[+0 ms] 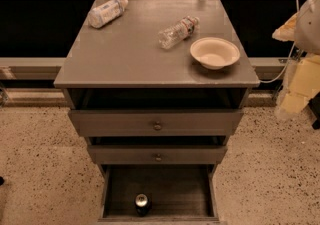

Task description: Pick pepsi can from bottom drawer and place on counter

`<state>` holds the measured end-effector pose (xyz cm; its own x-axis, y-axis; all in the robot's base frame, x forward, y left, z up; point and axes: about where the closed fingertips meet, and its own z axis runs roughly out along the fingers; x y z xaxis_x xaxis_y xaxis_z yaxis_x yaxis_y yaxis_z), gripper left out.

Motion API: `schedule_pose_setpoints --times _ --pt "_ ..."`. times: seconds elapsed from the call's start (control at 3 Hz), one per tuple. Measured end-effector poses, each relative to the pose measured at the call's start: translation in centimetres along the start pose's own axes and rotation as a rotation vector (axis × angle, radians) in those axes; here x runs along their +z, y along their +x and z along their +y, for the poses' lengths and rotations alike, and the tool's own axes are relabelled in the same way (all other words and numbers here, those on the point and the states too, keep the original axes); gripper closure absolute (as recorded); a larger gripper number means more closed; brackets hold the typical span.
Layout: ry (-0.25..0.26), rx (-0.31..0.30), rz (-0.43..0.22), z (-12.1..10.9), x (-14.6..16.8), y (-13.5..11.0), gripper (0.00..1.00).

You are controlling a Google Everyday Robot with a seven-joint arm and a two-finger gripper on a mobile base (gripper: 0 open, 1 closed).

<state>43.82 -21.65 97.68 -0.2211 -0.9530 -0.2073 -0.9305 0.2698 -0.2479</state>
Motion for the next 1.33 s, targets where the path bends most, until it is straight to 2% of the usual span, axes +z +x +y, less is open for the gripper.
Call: schedule_pose_setpoints --times 0.33,0.67,1.0,1.33 --pt "0.000 0.000 0.000 0.0 0.0 0.0 0.00" --pt "-0.038 0.005 -0.084 0.8 2.3 -0.6 0.00" --pt "-0.229 -0.026 -0.285 4.3 12.3 -1.2 0.00" --pt "-0.303 -0.059 -0.376 5.1 14.8 -2.2 0.00"
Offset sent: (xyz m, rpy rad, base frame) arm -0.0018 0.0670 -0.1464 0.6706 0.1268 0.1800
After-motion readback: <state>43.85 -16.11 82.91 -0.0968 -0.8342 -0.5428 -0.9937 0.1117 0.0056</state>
